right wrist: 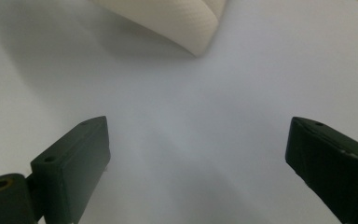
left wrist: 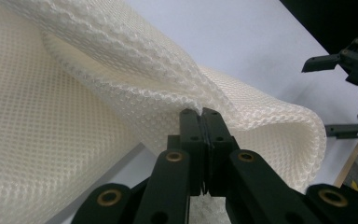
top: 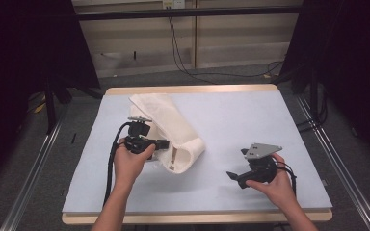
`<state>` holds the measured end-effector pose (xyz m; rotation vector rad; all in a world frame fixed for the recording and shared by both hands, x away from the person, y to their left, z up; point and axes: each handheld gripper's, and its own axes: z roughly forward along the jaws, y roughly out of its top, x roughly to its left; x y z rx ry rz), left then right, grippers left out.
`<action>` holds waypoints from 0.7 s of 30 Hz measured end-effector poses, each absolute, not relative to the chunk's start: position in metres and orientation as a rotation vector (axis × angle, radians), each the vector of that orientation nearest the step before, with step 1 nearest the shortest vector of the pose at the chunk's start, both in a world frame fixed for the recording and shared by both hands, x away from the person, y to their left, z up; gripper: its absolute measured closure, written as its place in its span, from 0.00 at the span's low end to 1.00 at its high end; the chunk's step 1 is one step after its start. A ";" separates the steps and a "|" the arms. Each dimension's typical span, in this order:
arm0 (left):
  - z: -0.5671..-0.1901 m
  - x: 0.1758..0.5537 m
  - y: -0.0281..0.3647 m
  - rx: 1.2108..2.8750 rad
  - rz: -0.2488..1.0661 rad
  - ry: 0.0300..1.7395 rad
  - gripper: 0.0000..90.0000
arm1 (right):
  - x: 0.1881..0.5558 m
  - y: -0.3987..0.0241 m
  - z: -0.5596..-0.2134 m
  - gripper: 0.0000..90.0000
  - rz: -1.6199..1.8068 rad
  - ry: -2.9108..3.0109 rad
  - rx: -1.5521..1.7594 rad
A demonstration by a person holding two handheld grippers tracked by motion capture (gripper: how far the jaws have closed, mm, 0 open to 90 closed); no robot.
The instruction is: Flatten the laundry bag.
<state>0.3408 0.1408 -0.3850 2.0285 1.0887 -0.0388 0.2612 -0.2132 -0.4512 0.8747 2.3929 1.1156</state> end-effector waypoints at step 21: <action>-0.388 0.343 0.138 2.016 -0.054 1.088 0.99 | 0.291 -0.118 -0.436 0.10 1.175 2.429 0.584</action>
